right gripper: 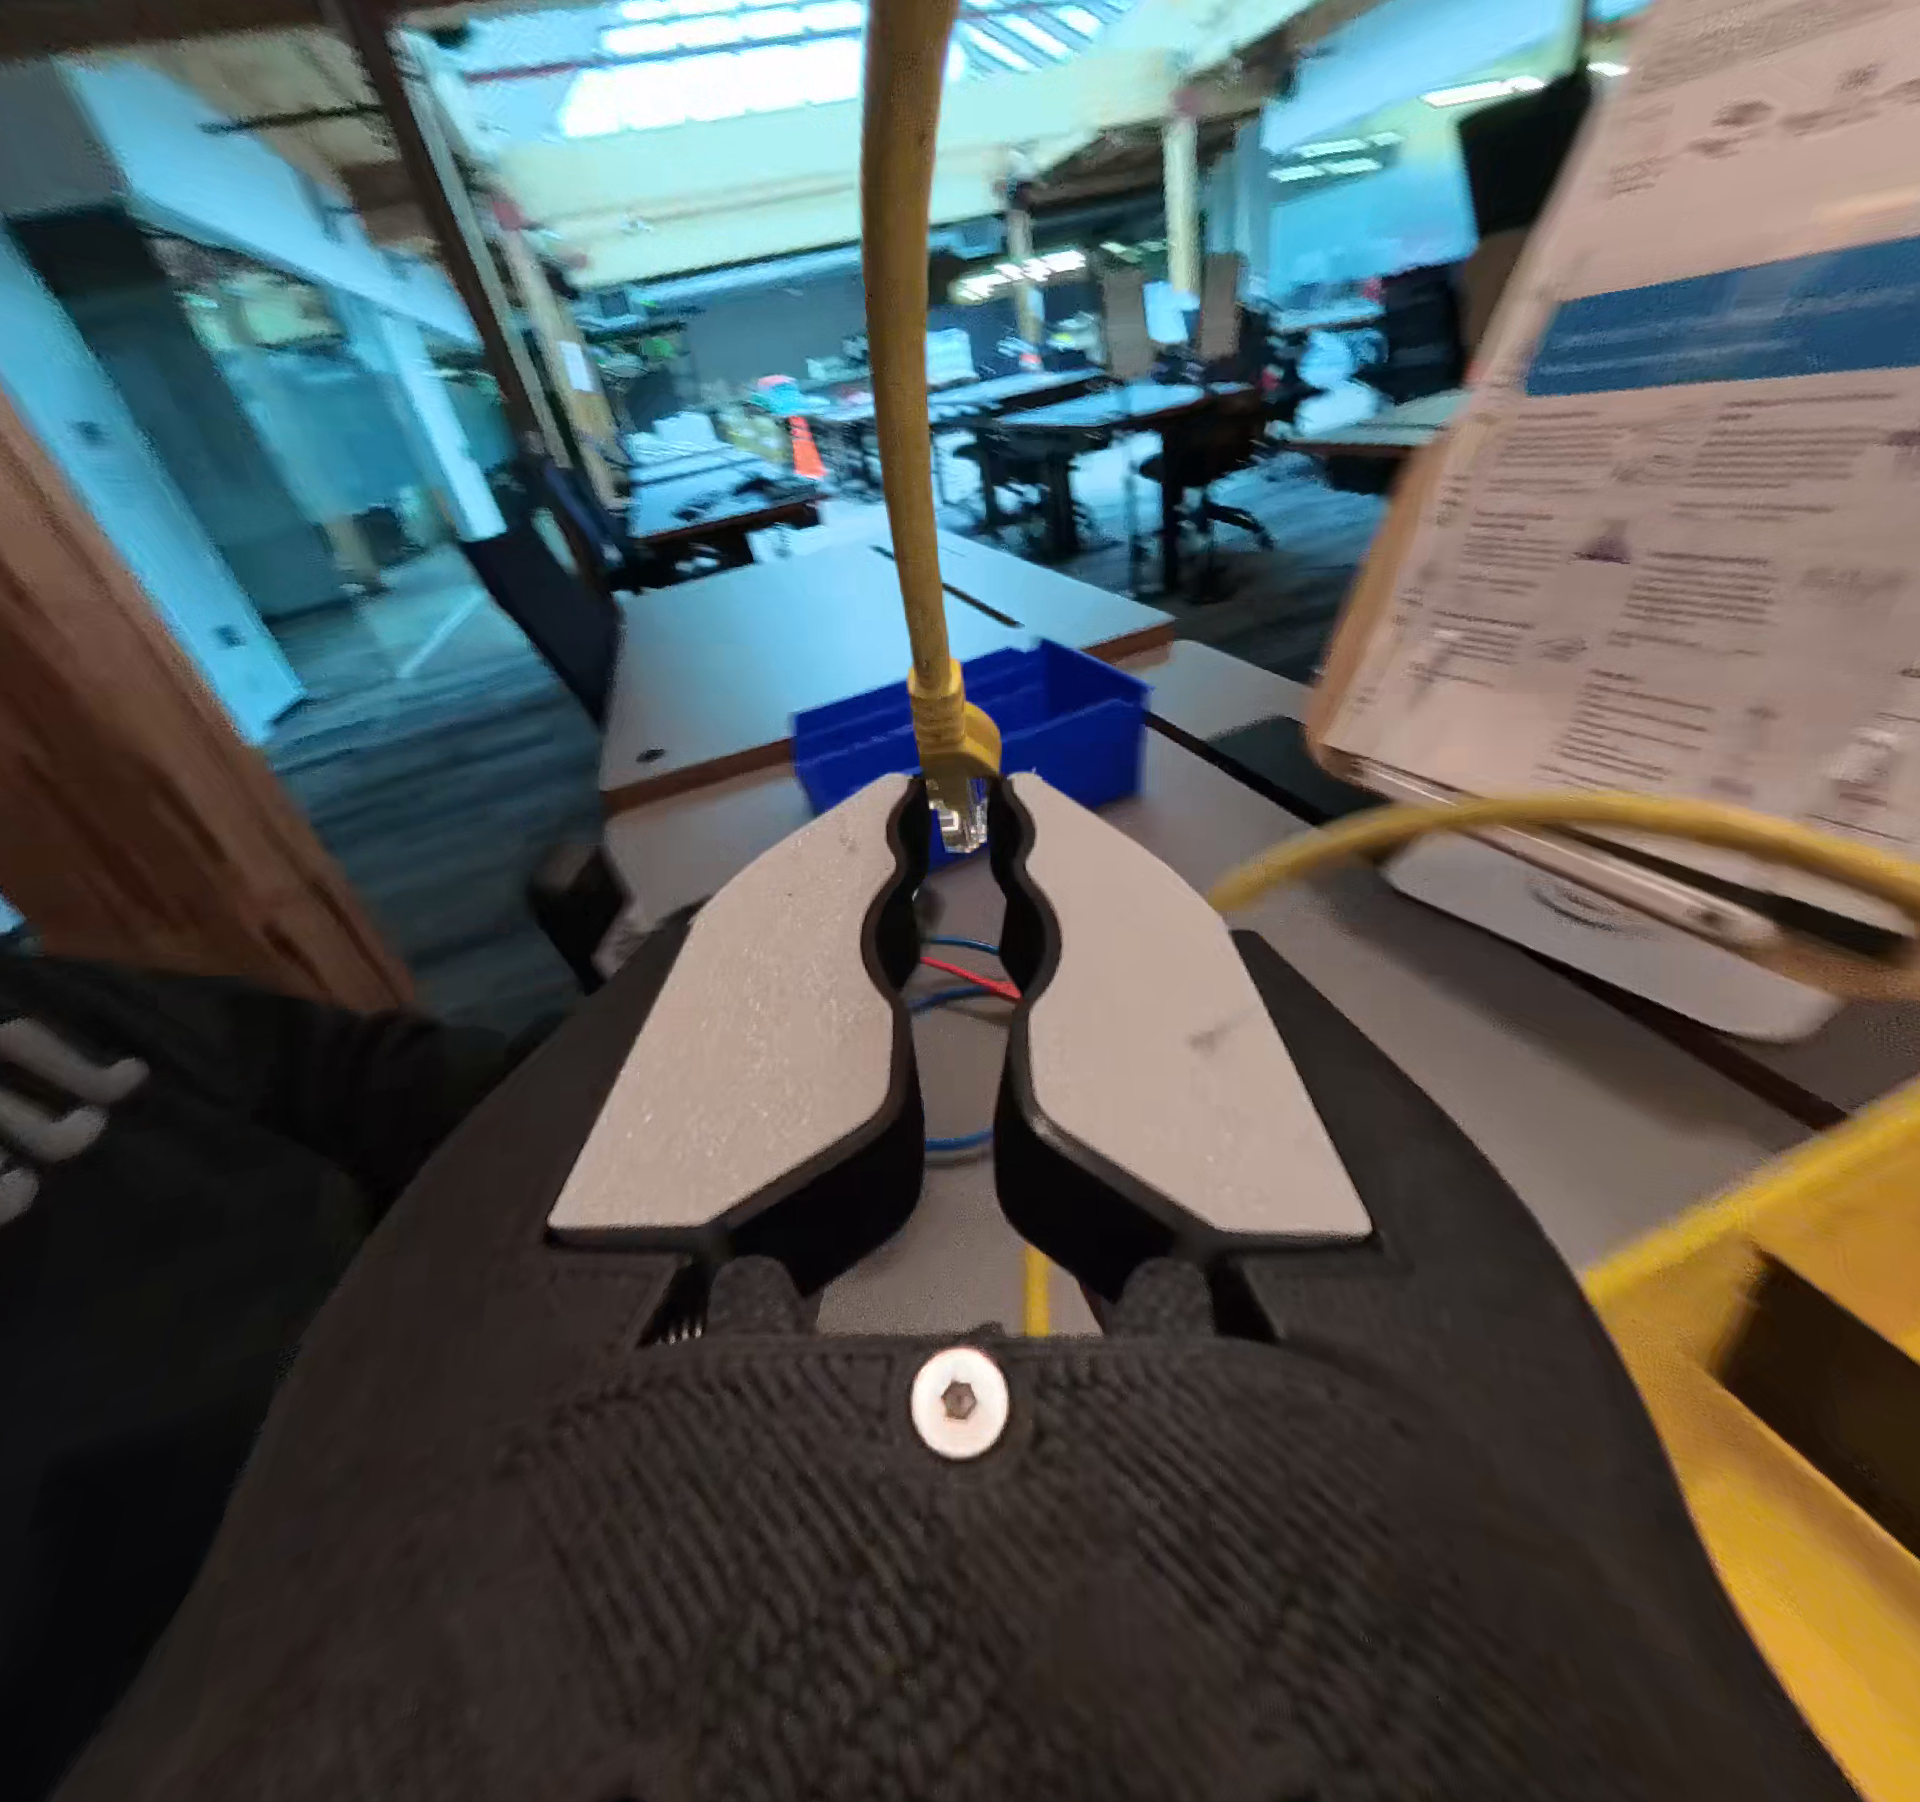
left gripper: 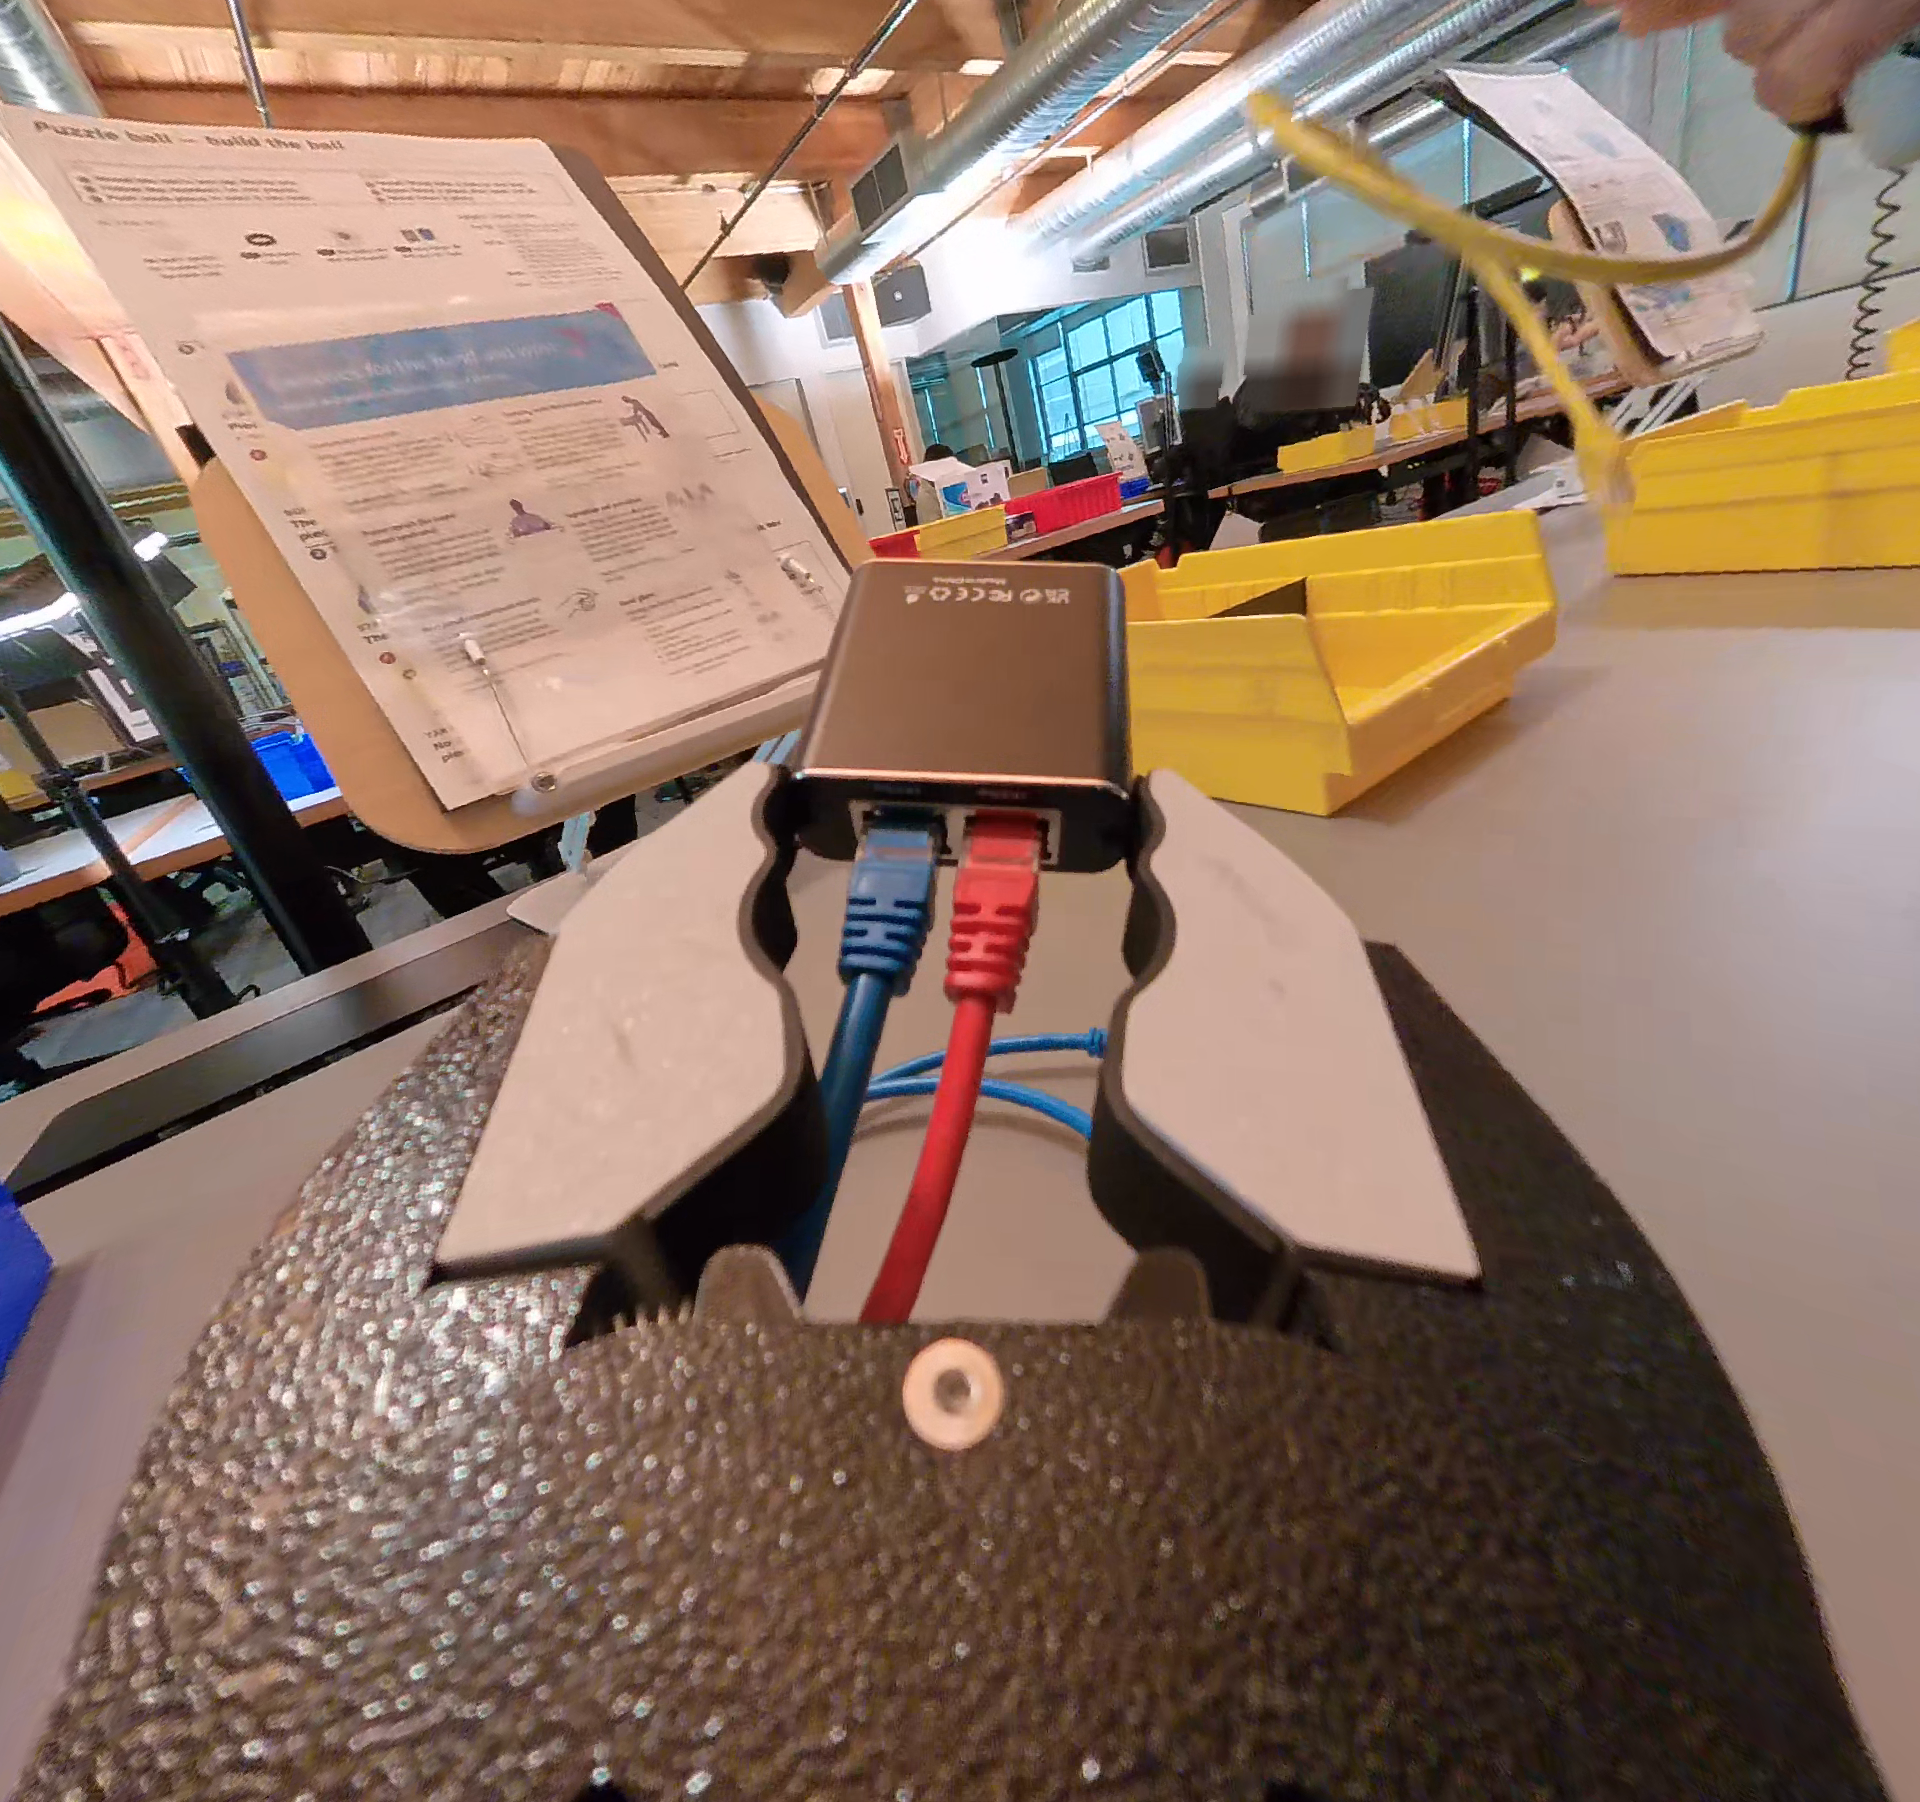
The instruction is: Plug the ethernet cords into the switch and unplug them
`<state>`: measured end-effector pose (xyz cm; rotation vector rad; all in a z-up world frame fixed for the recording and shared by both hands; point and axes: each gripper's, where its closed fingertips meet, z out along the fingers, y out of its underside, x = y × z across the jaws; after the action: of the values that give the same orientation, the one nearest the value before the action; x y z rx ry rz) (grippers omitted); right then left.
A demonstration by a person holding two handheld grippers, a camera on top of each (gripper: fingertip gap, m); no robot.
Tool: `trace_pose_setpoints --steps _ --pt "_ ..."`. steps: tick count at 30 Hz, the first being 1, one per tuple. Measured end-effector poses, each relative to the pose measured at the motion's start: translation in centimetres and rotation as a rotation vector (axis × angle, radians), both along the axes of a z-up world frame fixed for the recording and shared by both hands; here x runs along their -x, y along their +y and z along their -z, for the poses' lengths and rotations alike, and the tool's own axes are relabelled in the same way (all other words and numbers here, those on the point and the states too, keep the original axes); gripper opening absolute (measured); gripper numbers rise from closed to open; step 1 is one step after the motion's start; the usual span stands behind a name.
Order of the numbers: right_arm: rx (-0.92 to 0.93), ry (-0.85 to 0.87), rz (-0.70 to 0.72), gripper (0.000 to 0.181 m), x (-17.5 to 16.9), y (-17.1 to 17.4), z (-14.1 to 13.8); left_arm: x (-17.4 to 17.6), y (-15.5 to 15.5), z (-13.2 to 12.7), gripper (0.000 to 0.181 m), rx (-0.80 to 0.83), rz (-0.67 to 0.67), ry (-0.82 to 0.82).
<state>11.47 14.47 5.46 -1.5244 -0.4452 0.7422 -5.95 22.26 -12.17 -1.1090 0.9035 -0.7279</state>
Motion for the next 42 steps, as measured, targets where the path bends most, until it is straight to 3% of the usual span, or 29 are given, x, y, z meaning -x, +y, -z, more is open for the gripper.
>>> trace_pose_setpoints --steps 3,6,8,12,18,19,20,23,25,28,31,34,36,39,42 --pt "0.055 -0.098 0.056 0.011 -4.8 2.3 1.1 -0.2 -0.1 0.2 0.06 -0.001 0.009 0.009" --pt "0.086 -0.019 0.076 0.011 -8.4 4.6 2.6 -0.3 -0.2 0.3 0.06 0.003 0.015 0.015" --pt "0.126 -0.029 0.129 0.011 -10.8 6.4 5.5 -0.4 -0.1 0.4 0.06 0.004 0.017 0.018" --pt "0.223 -0.062 0.129 0.011 -12.3 8.7 11.3 -0.5 -0.2 0.6 0.06 0.014 0.03 0.02" --pt "0.659 -0.257 0.277 0.007 -14.1 10.2 21.3 -0.7 -0.3 1.0 0.06 0.019 0.046 0.039" --pt "0.731 -0.267 0.29 0.012 -14.1 9.8 22.3 -0.8 -0.5 1.0 0.06 0.024 0.059 0.046" --pt "0.797 -0.27 0.288 0.028 -13.8 9.1 23.0 -0.9 -0.6 1.2 0.06 0.027 0.07 0.055" --pt "0.84 -0.281 0.326 0.064 -13.6 6.9 23.0 -1.1 -0.8 1.6 0.06 0.038 0.104 0.091" --pt "0.844 -0.291 0.307 0.07 -13.1 4.7 22.3 -1.3 -1.2 2.0 0.06 0.053 0.154 0.121" --pt "0.658 -0.354 0.234 0.076 -10.1 2.0 19.3 -1.5 -2.0 2.7 0.06 0.086 0.272 0.191" --pt "0.33 -0.46 -0.013 0.08 -0.9 -0.3 16.8 -1.7 -3.2 3.5 0.06 0.121 0.421 0.279" --pt "0.094 -0.612 -0.147 0.097 7.7 -1.6 17.4 -1.8 -5.2 4.6 0.06 0.132 0.596 0.417" --pt "0.039 -0.698 -0.2 0.099 11.6 -1.8 18.9 -1.7 -6.2 4.9 0.06 0.096 0.654 0.477" --pt "0.077 -0.77 -0.254 0.096 14.4 -1.3 21.5 -1.4 -7.6 4.2 0.06 0.051 0.72 0.463" --pt "0.033 -0.73 -0.296 0.074 16.2 -1.1 21.6 -0.9 -8.6 3.8 0.06 0.03 0.775 0.457"
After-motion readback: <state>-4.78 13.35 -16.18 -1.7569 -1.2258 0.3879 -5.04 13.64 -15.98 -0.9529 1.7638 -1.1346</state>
